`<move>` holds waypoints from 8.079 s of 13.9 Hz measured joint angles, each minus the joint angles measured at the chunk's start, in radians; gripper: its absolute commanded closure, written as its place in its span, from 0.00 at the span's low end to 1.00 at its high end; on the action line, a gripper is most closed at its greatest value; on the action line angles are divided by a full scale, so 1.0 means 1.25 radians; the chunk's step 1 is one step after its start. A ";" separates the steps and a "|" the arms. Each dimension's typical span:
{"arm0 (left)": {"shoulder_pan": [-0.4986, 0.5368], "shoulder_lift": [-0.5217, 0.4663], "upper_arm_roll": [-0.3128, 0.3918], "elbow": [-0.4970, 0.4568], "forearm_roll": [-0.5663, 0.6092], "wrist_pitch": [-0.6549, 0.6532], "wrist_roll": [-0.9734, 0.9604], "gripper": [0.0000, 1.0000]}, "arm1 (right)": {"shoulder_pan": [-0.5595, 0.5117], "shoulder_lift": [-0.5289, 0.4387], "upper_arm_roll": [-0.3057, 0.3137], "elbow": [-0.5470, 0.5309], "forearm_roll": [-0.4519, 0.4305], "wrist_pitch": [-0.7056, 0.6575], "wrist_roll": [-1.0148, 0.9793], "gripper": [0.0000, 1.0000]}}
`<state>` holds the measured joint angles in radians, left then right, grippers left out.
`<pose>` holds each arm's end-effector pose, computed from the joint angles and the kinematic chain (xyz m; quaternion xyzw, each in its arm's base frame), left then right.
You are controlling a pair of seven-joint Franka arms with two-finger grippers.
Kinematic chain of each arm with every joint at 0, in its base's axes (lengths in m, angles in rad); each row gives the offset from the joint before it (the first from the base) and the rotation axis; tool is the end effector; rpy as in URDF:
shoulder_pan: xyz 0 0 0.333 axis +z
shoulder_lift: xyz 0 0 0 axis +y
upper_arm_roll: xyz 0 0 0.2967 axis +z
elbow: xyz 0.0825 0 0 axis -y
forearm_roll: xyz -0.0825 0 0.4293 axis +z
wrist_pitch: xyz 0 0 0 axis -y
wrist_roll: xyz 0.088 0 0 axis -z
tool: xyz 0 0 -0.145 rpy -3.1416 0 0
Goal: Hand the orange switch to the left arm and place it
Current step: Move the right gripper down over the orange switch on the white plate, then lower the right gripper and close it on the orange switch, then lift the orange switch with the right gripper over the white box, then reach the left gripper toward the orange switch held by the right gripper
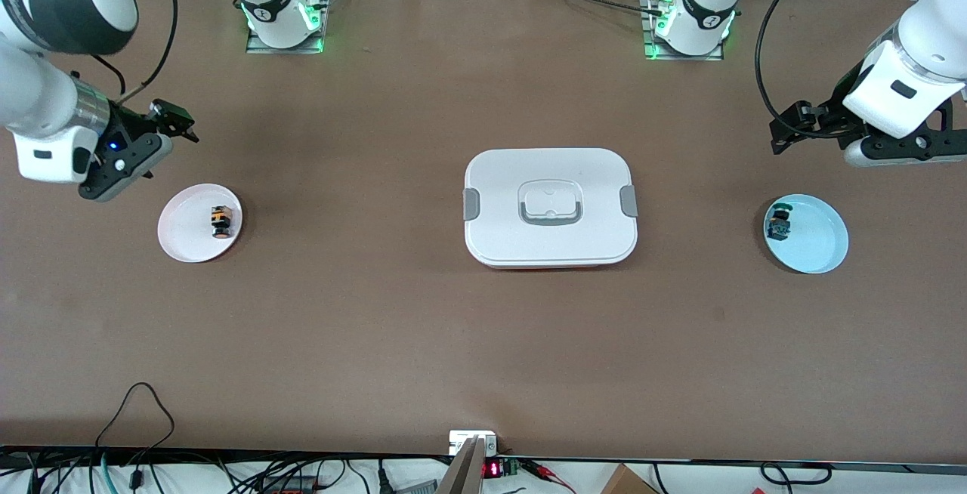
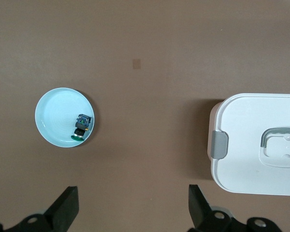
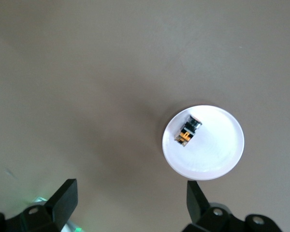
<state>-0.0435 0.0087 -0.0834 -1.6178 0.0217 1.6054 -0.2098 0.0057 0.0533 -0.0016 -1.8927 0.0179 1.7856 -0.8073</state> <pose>0.5988 -0.0731 0.5407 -0.9991 -0.0409 0.0086 0.0121 0.5916 0.0046 0.3871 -0.9169 -0.3910 0.0704 0.0392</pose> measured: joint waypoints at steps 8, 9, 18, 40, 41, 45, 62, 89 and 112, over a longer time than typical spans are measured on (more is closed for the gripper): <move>0.000 0.000 0.000 0.000 0.000 -0.006 0.000 0.00 | -0.086 0.080 -0.003 -0.232 0.000 0.352 -0.541 0.00; 0.000 0.000 0.000 0.000 0.000 -0.006 0.000 0.00 | -0.096 0.113 -0.003 -0.242 0.000 0.393 -0.601 0.00; 0.000 0.000 0.000 0.001 0.000 -0.006 0.000 0.00 | -0.123 0.247 -0.002 -0.249 0.000 0.583 -0.756 0.00; 0.003 0.004 0.002 0.001 0.000 -0.006 0.000 0.00 | -0.114 0.294 0.022 -0.253 0.000 0.679 -0.774 0.26; 0.003 0.005 0.002 0.001 0.000 -0.006 0.000 0.00 | -0.114 0.294 0.022 -0.253 0.000 0.679 -0.774 0.36; 0.003 0.006 0.002 0.001 0.000 -0.006 0.000 0.00 | -0.114 0.294 0.022 -0.253 0.000 0.681 -0.780 0.76; 0.004 0.007 0.002 0.002 0.000 -0.006 0.000 0.00 | -0.084 0.191 0.096 0.040 0.186 0.057 -0.786 0.97; 0.004 0.008 0.003 0.004 0.000 -0.006 0.000 0.00 | 0.452 0.233 0.182 0.170 1.555 0.459 -0.964 0.99; -0.038 0.175 -0.032 0.011 -0.810 -0.159 0.005 0.00 | 0.480 0.286 0.175 0.209 1.634 0.481 -1.122 0.99</move>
<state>-0.0906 0.2274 -0.1236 -1.6038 -0.9907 1.4070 -0.2039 0.6057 0.4113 0.2176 -1.6320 2.0607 2.3874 -2.2098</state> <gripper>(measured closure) 0.000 0.278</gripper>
